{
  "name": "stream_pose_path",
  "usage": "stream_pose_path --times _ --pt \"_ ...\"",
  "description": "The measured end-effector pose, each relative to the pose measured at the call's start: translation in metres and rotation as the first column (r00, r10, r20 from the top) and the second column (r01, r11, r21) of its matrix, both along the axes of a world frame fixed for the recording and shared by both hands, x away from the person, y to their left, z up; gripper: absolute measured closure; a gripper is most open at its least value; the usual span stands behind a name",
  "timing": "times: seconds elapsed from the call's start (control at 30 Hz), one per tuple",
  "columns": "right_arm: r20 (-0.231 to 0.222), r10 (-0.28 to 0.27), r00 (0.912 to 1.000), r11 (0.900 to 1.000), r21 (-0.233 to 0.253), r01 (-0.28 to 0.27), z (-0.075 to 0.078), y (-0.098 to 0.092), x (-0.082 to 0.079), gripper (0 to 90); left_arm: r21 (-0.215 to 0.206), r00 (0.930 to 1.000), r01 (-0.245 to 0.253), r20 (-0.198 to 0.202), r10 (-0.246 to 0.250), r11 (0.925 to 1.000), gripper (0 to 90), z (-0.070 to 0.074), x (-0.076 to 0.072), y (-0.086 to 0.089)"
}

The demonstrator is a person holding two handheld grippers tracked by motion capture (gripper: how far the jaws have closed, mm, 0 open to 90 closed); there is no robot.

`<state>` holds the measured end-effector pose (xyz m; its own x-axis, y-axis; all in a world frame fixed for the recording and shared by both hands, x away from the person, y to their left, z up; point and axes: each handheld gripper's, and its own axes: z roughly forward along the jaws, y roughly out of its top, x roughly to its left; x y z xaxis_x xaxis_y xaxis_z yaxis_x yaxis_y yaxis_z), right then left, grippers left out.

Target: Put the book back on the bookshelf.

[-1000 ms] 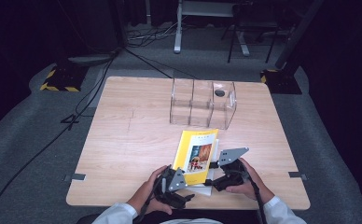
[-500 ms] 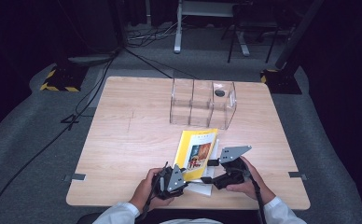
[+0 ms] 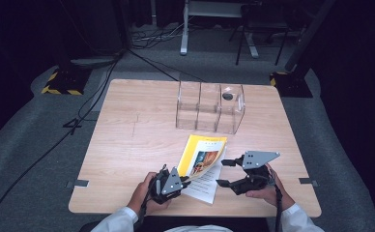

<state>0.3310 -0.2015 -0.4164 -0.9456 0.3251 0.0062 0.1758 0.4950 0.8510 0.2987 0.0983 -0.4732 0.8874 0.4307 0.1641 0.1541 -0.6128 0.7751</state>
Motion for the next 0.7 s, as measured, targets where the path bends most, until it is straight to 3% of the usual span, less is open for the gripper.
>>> stream_pose_path --times 0.03,0.23,0.33,0.43,0.57,0.63,0.7 --pt "0.067 0.015 0.9977 1.000 -0.021 -0.014 0.001 0.007 -0.001 30.0 -0.003 1.0000 -0.006 -0.007 0.006 1.0000 82.2 0.000 0.001 0.005" --pt "0.108 0.070 0.9918 0.997 -0.032 -0.067 -0.002 0.021 0.005 28.9 -0.034 0.9991 -0.019 -0.038 0.018 0.9992 83.2 0.001 0.003 0.026" --pt "0.143 0.101 0.9846 0.994 -0.054 -0.094 -0.006 0.034 0.015 28.9 -0.036 0.9986 -0.013 -0.052 0.011 0.9993 83.0 0.002 0.004 0.037" --pt "0.149 0.124 0.9810 0.991 -0.060 -0.117 -0.009 0.044 0.024 28.9 -0.039 0.9980 -0.010 -0.063 0.007 0.9992 82.6 0.002 0.005 0.046" --pt "0.164 0.124 0.9787 0.986 -0.133 -0.103 -0.019 0.054 0.033 29.2 -0.044 0.9970 -0.009 -0.077 0.006 0.9990 81.9 0.002 0.006 0.058" --pt "0.174 0.105 0.9792 0.983 -0.164 -0.077 -0.024 0.055 0.037 30.4 -0.045 0.9961 -0.014 -0.087 0.010 0.9989 81.3 0.002 0.007 0.067" --pt "0.186 0.067 0.9802 0.980 -0.195 -0.030 -0.029 0.053 0.041 37.2 -0.045 0.9954 -0.017 -0.095 0.013 0.9988 80.6 0.002 0.008 0.072"
